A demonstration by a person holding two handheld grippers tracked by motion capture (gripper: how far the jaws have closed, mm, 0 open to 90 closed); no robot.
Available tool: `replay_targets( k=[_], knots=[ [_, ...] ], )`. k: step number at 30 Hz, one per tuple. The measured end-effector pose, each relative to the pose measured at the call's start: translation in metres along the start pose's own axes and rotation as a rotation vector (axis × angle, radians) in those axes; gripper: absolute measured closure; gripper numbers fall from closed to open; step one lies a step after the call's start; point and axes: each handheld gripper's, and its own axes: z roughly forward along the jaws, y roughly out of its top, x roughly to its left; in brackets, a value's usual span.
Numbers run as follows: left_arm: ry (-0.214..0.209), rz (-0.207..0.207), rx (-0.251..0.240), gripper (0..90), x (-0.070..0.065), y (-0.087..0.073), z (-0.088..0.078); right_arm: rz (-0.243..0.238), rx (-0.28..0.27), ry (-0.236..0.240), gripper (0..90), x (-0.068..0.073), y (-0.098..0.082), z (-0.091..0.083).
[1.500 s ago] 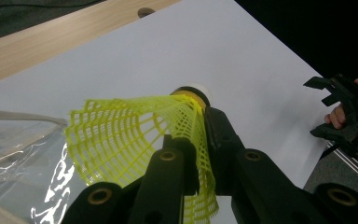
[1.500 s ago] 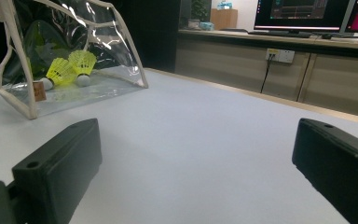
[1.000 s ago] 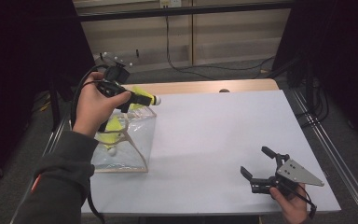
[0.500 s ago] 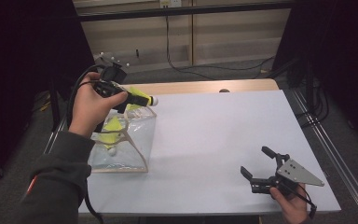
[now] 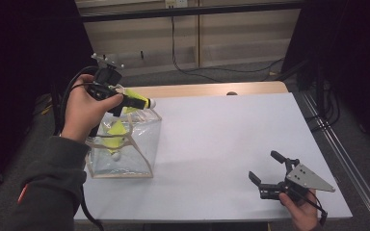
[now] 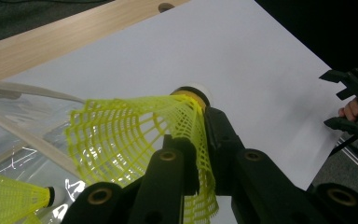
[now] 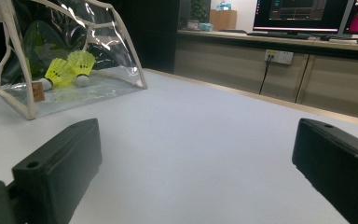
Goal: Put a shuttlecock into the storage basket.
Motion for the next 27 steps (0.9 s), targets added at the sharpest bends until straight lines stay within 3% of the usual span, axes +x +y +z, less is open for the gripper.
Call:
replay_targets(
  k=[27],
  knots=[
    [0.037, -0.009, -0.011, 84.9, 0.013, -0.007, -0.02, 0.001, -0.001, -0.001, 1.1, 0.0, 0.0, 0.0]
  ],
)
